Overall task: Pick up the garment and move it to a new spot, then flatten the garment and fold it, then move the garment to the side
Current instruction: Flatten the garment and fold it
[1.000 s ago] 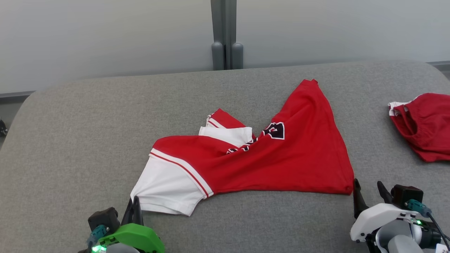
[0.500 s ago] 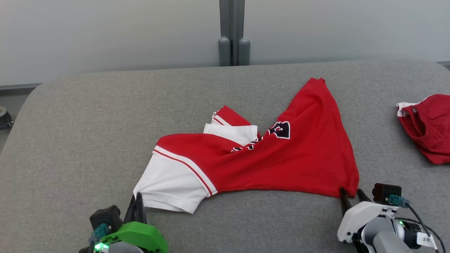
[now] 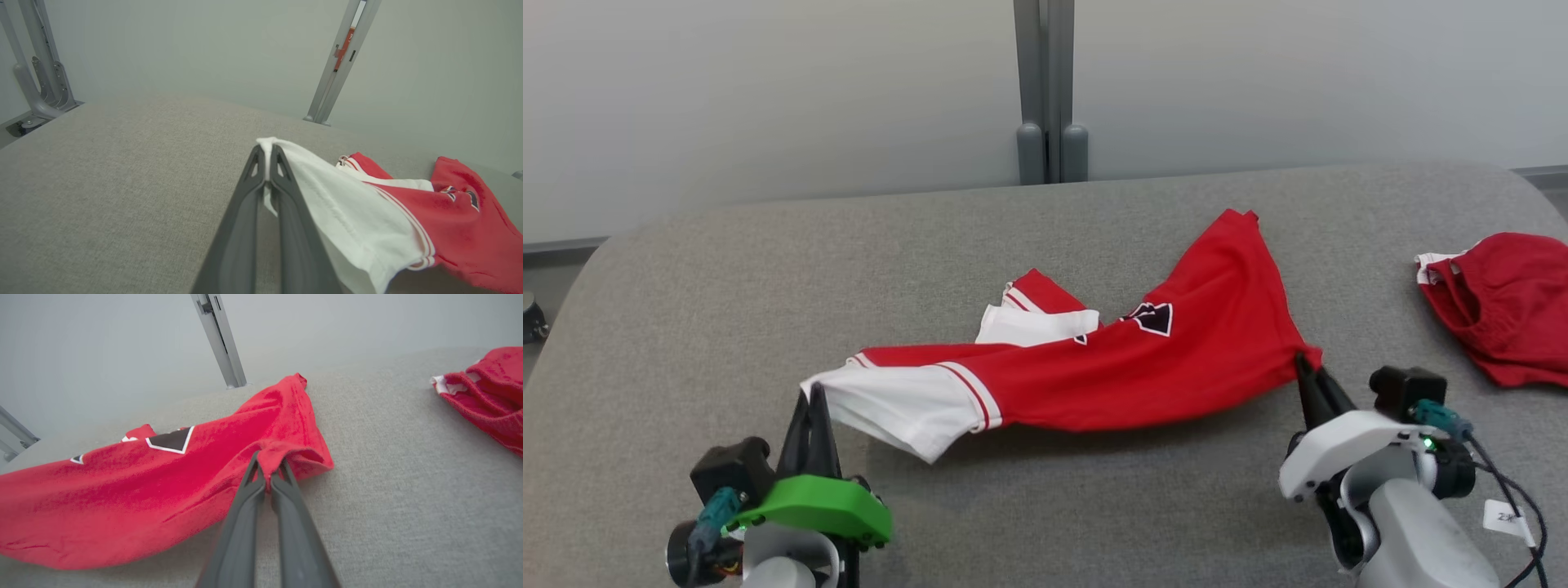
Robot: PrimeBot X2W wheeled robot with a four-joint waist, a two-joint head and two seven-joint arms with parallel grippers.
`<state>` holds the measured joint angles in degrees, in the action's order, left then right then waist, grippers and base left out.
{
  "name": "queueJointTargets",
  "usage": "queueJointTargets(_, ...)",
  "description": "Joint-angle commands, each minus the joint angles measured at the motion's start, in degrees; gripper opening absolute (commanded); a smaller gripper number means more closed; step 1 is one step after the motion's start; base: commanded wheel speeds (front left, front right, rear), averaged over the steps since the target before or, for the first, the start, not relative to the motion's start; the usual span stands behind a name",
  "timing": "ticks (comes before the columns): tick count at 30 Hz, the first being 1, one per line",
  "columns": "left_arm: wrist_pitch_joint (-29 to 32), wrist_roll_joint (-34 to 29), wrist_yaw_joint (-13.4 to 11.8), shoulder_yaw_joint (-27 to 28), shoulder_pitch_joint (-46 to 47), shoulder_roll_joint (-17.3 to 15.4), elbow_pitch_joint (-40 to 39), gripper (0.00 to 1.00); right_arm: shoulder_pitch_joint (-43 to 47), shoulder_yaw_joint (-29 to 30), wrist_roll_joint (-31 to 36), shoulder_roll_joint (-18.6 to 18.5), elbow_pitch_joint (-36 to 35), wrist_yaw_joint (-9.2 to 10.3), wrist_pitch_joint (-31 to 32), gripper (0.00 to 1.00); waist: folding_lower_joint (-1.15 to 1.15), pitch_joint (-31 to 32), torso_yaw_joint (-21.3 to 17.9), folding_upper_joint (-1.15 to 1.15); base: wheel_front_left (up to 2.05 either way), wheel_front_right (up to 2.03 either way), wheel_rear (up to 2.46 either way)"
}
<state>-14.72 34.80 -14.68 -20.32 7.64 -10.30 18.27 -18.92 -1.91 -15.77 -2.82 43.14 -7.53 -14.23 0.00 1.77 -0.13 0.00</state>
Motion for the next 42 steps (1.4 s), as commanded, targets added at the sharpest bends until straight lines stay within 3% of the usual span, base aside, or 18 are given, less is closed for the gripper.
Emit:
queueJointTargets(1,-0.30,-0.96,-0.61,0.61,1.05,-0.93,-1.91,0.00,1.15,0.82,0.29,-0.96,-2.70,0.09,-0.34,0.00,0.00,1.68,-1.19,0.00,0.00,0.00,0.00)
queueJointTargets(5,-0.45,-2.58,-1.31,1.81,2.10,-2.74,-9.57,0.00,3.00,2.71,0.76,-2.10,-14.53,0.09,0.45,0.00,0.00,3.65,-2.20,0.00,0.00,0.00,0.00)
queueJointTargets(10,0.58,-5.85,-2.33,2.21,3.42,-6.44,-21.41,0.00,7.64,5.36,1.39,-3.93,-35.19,0.09,3.77,0.00,0.00,5.77,-3.25,0.00,0.00,0.00,0.00)
queueJointTargets(17,4.24,-11.15,-4.49,3.21,7.12,-11.86,-40.05,0.00,12.36,11.72,2.88,-3.36,-62.73,0.09,9.24,0.00,0.00,6.76,-4.40,0.00,0.00,0.00,0.00)
queueJointTargets(21,7.90,-13.85,-4.93,3.53,9.70,-14.73,-47.53,0.00,12.93,14.00,4.81,-3.51,-73.23,0.09,11.78,0.00,0.00,6.35,-5.09,0.00,0.00,0.00,0.00)
queueJointTargets(24,11.04,-14.20,-4.45,3.28,11.33,-16.01,-49.69,0.00,13.25,14.61,5.59,-3.16,-77.35,0.09,13.87,0.00,0.00,5.37,-5.40,0.00,0.00,0.00,0.00)
queueJointTargets(28,14.46,-11.81,-2.94,2.28,13.13,-16.30,-47.19,0.00,13.57,13.03,4.22,-2.62,-75.88,0.10,16.37,0.00,0.00,2.72,-5.66,0.00,0.00,0.00,0.00)
queueJointTargets(33,16.20,-7.62,1.72,1.79,18.92,-16.33,-35.88,0.00,7.60,6.60,0.73,-5.32,-62.05,0.09,16.50,0.00,0.00,-2.11,-6.32,0.00,0.00,0.00,0.00)
queueJointTargets(38,15.22,-9.15,7.05,1.31,34.24,-16.82,-20.58,0.00,-9.80,1.23,0.87,-8.32,-46.13,0.09,13.18,0.00,0.00,-8.71,-6.48,0.00,0.00,0.00,0.00)
queueJointTargets(42,12.81,-12.04,10.66,0.70,52.55,-15.41,-6.13,0.00,-29.34,-2.09,4.83,-8.61,-30.02,0.10,8.09,0.00,0.00,-12.85,-6.61,0.00,0.00,0.00,0.00)
